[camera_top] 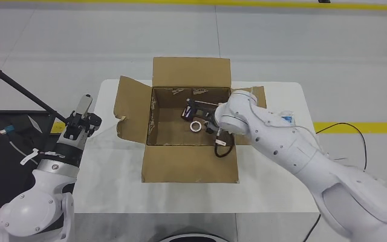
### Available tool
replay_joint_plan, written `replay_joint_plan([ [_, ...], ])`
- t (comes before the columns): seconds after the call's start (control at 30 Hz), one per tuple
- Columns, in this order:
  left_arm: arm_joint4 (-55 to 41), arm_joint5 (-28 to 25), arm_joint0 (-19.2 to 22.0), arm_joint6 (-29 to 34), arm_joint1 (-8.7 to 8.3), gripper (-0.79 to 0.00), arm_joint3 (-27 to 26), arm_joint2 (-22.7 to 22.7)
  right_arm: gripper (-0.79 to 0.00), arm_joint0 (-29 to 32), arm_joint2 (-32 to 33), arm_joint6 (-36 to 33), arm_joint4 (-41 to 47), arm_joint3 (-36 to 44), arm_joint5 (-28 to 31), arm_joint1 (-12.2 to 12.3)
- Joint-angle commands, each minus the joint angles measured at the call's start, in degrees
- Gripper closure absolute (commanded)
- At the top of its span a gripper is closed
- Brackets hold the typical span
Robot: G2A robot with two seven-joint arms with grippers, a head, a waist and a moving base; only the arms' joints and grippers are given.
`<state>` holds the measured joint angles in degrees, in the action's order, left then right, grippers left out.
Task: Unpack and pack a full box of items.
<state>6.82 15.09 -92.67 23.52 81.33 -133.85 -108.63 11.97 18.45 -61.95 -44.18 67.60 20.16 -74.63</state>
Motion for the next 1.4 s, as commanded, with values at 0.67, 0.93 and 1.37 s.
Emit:
replay_joint_plan([
  [0.67, 0.00, 0.00, 0.00, 0.00, 0.00, -0.785, 0.00, 0.00, -0.283, -1.62, -2.90, 0.67, 0.21, -19.28, 7.11, -9.23],
  [0.93, 0.00, 0.00, 0.00, 0.00, 0.00, -0.785, 0.00, 0.00, -0.385, -1.52, -2.08, 0.97, -1.62, -20.47, 7.72, -9.82],
  [1.37, 0.00, 0.00, 0.00, 0.00, 0.00, -0.785, 0.00, 0.00, -0.637, 3.97, 12.07, -1.16, -3.71, 1.09, 8.42, 0.12],
])
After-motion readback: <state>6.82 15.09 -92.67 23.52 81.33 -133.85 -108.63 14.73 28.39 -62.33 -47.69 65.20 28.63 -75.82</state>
